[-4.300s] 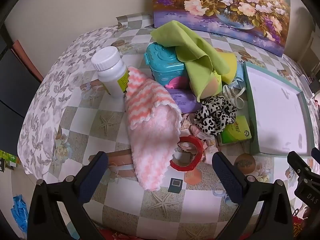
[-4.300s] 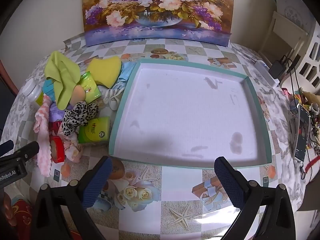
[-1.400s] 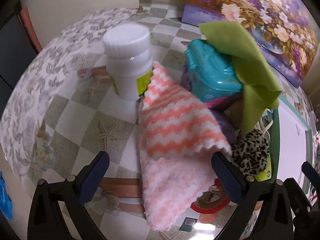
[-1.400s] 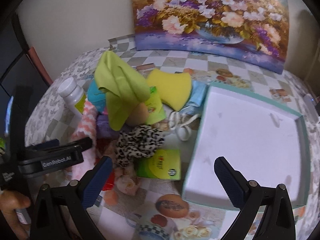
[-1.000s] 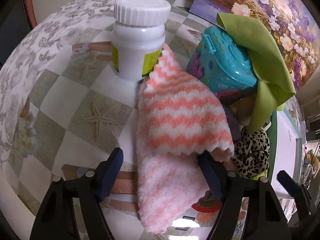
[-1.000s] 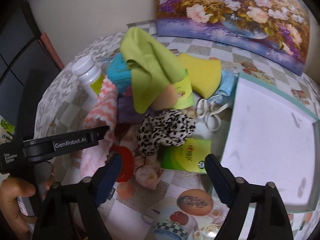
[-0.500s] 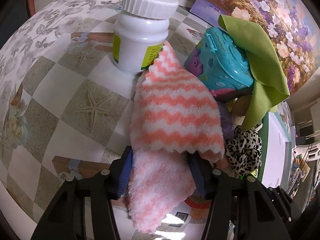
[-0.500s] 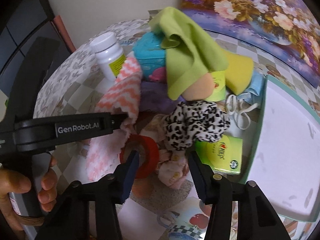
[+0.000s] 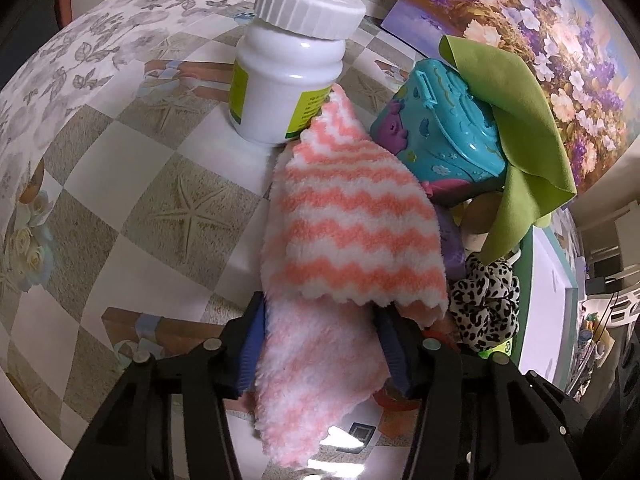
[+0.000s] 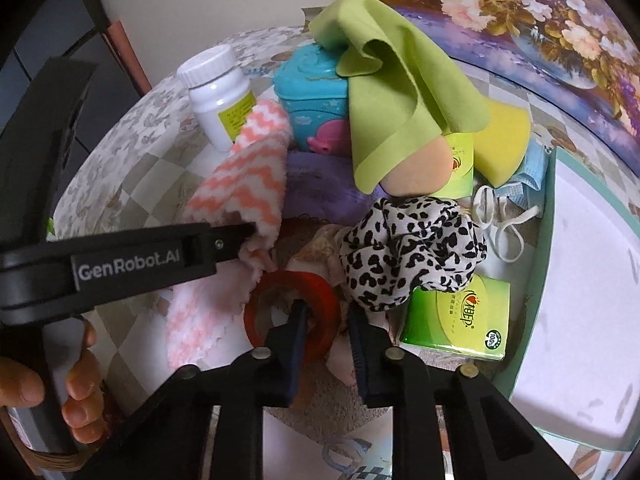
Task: Organize soft objects
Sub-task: 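Close the left tool on the pink striped towel while the right tool grips the red tape roll, then lift and carry the towel with the left tool while the right tool carries the tape to the white tray, then open the left tool to drop the towel in the tray while the right tool sets the tape inside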
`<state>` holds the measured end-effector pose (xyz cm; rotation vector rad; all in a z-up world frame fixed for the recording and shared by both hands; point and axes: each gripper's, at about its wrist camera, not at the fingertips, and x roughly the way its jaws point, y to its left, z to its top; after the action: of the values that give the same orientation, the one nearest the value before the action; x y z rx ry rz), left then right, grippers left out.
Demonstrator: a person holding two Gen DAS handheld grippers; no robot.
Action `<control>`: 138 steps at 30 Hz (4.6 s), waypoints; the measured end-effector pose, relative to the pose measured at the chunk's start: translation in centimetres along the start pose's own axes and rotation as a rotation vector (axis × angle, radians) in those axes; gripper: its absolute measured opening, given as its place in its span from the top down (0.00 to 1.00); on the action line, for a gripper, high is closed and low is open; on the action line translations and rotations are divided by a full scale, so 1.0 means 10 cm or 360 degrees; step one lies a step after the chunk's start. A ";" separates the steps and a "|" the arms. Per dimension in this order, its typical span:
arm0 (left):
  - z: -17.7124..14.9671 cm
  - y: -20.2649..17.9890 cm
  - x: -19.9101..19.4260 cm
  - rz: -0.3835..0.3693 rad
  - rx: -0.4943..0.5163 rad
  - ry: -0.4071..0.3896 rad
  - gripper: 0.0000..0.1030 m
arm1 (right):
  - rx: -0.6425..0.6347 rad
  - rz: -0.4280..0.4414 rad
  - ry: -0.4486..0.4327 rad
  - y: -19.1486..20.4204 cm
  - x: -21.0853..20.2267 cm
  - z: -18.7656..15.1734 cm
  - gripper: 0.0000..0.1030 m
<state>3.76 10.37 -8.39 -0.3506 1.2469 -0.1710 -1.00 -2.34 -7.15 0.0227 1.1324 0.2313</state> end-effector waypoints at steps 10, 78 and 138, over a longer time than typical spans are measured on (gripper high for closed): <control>-0.03 0.14 -0.14 -0.0127 -0.0078 -0.0045 0.80 | 0.0094 0.0077 -0.0042 -0.14 -0.14 0.01 0.83; -0.10 -2.13 -1.55 -0.0431 0.0557 -0.0514 0.88 | 0.0840 0.0039 -0.0748 -1.90 -1.71 -0.21 0.83; -0.51 -2.89 0.46 -0.0154 0.0843 0.0032 0.39 | 0.1541 -0.0665 -0.0168 -3.35 -1.21 -1.09 0.82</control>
<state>2.20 -18.93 -3.77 0.0507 1.1553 -0.5751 -9.89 -38.48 -5.49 0.6407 1.0259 -0.6954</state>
